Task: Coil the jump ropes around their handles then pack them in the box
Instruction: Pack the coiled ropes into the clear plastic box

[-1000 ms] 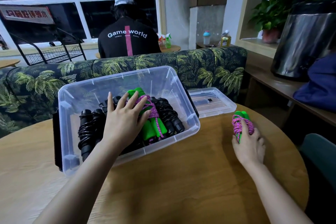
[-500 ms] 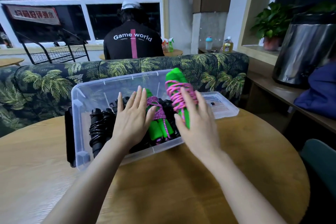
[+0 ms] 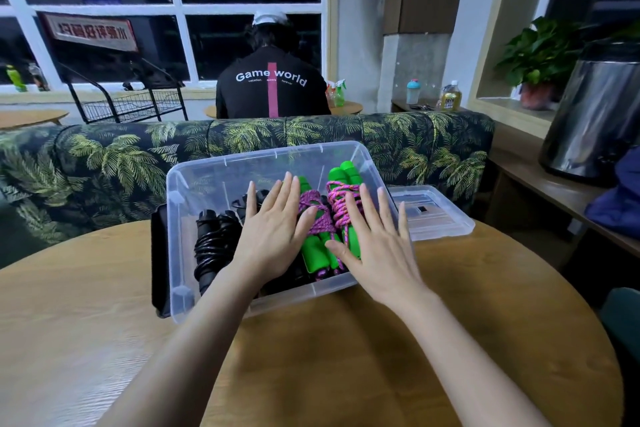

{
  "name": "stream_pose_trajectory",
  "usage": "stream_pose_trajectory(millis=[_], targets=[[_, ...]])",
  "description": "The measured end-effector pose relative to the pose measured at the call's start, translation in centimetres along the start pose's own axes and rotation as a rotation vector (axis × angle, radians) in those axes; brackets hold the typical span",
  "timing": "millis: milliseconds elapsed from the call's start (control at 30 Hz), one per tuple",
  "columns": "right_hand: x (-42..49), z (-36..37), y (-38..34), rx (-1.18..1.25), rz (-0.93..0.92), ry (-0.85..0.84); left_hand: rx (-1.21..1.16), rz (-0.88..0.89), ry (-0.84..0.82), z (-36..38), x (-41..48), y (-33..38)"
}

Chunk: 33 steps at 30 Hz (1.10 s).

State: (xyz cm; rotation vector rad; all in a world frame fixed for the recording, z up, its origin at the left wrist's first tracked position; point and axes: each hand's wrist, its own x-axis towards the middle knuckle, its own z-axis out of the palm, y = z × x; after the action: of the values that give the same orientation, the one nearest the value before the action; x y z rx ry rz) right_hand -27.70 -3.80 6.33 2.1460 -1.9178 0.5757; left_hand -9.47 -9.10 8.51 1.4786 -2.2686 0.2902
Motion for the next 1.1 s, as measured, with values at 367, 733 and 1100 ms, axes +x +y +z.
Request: stream_pose_trajectory(millis=[367,733,1100], targets=[[0.9,0.2,0.2,-0.018,-0.044,-0.119,0.104,0.079,-0.072,-0.6,-4.3,-1.1],[-3.7,3.5,-0.7,-0.031,-0.339,0.374,0.306,0.196,-0.118,-1.5,-9.7,-3.2],[-2.8,3.7,-4.6,0.058,-0.334,0.588,0.202,0.166,0.018,-2.7,-11.1,-6.6]])
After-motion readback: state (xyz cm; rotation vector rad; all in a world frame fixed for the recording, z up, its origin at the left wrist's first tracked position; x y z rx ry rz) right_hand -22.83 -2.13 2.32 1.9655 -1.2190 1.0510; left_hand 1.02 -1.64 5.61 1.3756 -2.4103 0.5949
